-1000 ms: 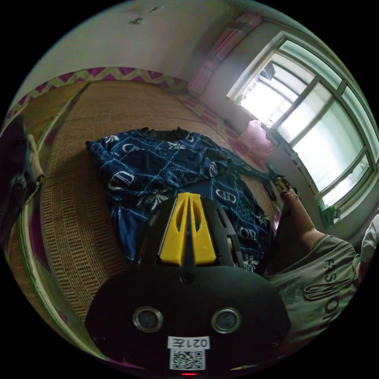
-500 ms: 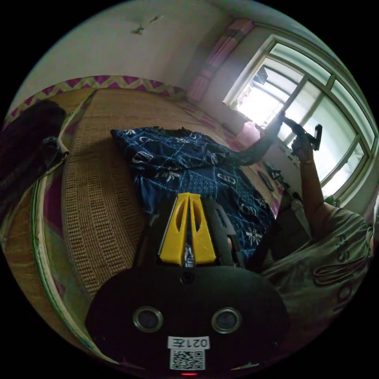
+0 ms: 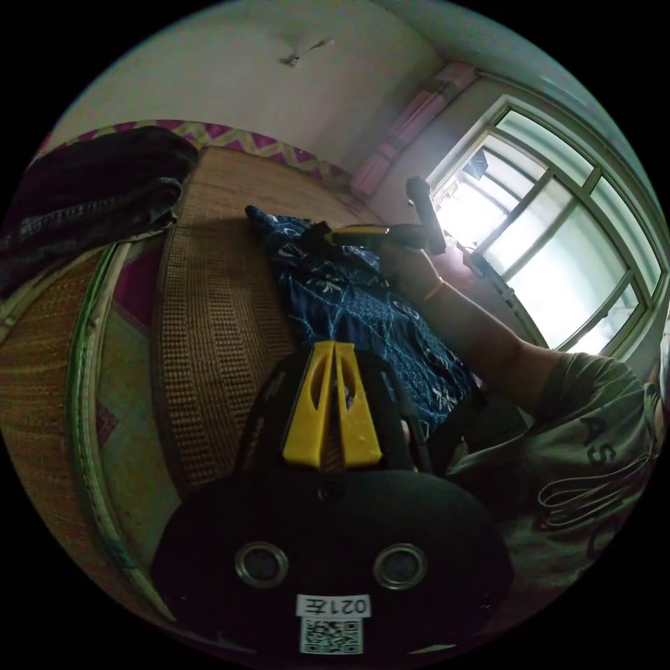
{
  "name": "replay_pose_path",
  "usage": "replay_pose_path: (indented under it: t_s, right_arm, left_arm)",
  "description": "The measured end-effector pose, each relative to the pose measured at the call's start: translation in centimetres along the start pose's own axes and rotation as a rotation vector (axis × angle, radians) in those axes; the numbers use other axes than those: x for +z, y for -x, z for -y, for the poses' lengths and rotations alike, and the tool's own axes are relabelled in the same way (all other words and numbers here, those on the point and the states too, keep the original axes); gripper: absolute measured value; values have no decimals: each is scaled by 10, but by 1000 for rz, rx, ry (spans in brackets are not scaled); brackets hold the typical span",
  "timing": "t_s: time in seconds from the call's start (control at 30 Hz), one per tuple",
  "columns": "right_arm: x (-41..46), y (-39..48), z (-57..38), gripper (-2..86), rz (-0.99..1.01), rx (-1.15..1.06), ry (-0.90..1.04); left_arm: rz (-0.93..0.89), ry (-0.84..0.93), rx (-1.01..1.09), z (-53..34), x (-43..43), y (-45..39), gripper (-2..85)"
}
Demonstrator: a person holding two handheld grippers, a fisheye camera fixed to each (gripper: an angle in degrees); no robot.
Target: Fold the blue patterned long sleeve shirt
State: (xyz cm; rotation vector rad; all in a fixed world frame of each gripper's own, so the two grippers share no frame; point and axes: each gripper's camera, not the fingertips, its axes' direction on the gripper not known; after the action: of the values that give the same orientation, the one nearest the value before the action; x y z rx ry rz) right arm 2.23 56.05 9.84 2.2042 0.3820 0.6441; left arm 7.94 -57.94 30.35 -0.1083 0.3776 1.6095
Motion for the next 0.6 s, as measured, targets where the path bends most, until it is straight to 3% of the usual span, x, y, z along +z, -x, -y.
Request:
replay_pose_path:
  t_s: [0.13, 0.27, 0.33, 0.47, 0.6]
  right_arm:
    - [31, 43, -16, 7, 54, -20, -69]
    - [114, 89, -34, 26, 15, -87, 81]
    - [115, 91, -47, 51, 37, -80, 38]
    - [83, 52, -90, 82, 198, -22, -43]
    - [55, -12, -145, 65, 12, 64, -79]
  left_arm:
    - [-2, -10, -31, -16, -27, 17, -10]
    - [-71, -1, -55, -24, -41, 25, -9]
    - [-67, 3, -45, -29, -50, 23, -9]
    - [-56, 17, -49, -45, -72, 26, -9]
    - [-76, 16, -79, -59, -89, 32, -10]
